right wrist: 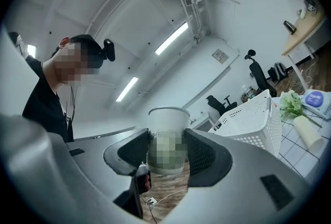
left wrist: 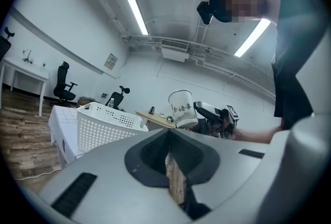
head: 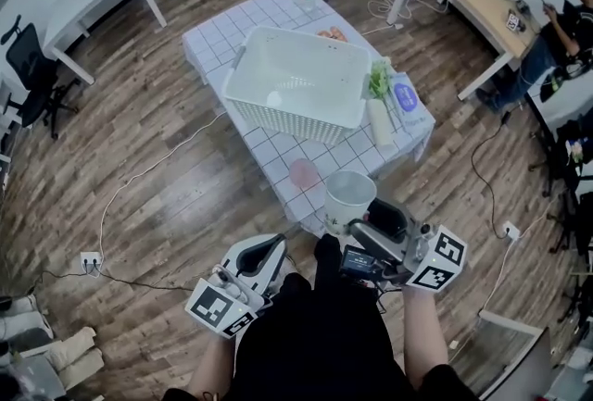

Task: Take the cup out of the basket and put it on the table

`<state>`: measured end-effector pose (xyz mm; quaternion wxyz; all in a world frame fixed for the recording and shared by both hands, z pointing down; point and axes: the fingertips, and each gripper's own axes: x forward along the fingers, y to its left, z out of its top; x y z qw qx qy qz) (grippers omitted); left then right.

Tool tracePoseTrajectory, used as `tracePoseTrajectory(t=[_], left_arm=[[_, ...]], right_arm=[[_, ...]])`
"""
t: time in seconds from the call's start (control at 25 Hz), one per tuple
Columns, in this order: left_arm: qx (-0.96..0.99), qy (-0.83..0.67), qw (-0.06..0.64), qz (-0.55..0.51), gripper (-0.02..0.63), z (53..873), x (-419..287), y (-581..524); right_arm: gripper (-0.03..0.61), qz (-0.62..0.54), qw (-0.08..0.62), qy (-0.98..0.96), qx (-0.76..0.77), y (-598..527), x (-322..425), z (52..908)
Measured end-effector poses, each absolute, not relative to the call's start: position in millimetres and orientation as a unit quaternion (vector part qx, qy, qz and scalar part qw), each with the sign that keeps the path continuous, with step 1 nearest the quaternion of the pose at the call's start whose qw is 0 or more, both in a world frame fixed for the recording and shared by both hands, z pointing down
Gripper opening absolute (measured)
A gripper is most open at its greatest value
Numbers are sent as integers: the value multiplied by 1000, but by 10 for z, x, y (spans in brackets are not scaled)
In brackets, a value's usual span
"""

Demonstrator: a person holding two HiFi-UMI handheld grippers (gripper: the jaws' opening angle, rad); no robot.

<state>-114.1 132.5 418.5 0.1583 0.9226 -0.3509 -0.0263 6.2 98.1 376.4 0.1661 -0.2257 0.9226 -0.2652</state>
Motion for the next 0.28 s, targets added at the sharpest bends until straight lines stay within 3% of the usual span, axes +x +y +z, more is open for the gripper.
tracePoseTrajectory(t=[0.28], left_arm=[[925,-343,163,-31,9,4113,-1004,1463]], right_arm=[[225,-268,151,929,-206,1367,135,3818]])
